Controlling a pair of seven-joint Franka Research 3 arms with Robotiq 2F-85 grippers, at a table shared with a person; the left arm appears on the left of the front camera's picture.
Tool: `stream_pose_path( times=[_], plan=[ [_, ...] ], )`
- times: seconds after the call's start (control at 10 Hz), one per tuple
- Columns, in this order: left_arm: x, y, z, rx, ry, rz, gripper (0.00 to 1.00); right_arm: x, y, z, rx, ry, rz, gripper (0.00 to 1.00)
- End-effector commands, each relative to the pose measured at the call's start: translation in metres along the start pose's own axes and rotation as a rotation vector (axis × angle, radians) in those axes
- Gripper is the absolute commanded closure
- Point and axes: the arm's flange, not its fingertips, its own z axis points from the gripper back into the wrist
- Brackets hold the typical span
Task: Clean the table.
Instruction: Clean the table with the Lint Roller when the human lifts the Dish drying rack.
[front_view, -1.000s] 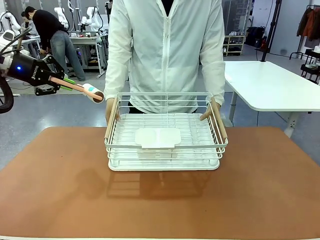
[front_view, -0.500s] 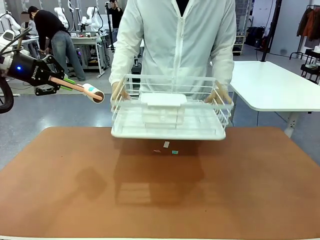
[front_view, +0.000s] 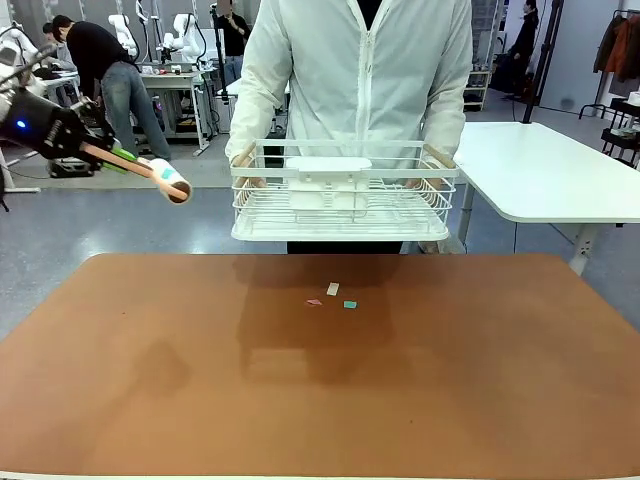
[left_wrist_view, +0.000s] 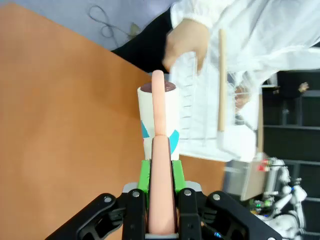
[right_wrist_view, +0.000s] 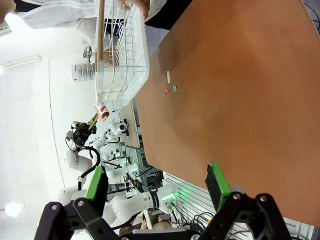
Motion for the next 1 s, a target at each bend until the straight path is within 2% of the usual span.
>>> stream_pose_path(
  times=[0.0,0.1,0.2,0.3,0.4,0.6,0.7,0.9],
  plan=[
    [0.01,-0.015,0.029,0.209,0.094,-0.212,0.79,-0.003,0.002,-0.001,0.019,-0.01,0.015,0.0],
    [0.021,-0.025,0.028,0.204,0.161,-0.353,0.79,-0.003,0.002,-0.001,0.019,-0.01,0.015,0.0],
    [0.03,-0.032,0.018,0.195,0.151,-0.59,0.79,-0.003,0.002,-0.001,0.019,-0.01,0.015,0.0],
    [0.035,-0.032,-0.006,0.243,0.146,-0.705,0.79,-0.003,0.002,-0.001,0.019,-0.01,0.015,0.0],
    [0.036,-0.031,-0.032,0.236,0.176,-0.699,0.79,-0.003,0.002,-0.001,0.019,-0.01,0.015,0.0],
    [0.038,-0.031,-0.057,0.12,0.191,-0.481,0.79,-0.003,0.002,-0.001,0.019,-0.01,0.015,0.0],
    [0.024,-0.04,-0.038,0.259,0.214,-0.664,0.79,-0.003,0.002,-0.001,0.019,-0.01,0.015,0.0],
    [0.024,-0.04,-0.038,0.259,0.214,-0.664,0.79,-0.003,0.002,-0.001,0.019,-0.01,0.015,0.0]
  ],
)
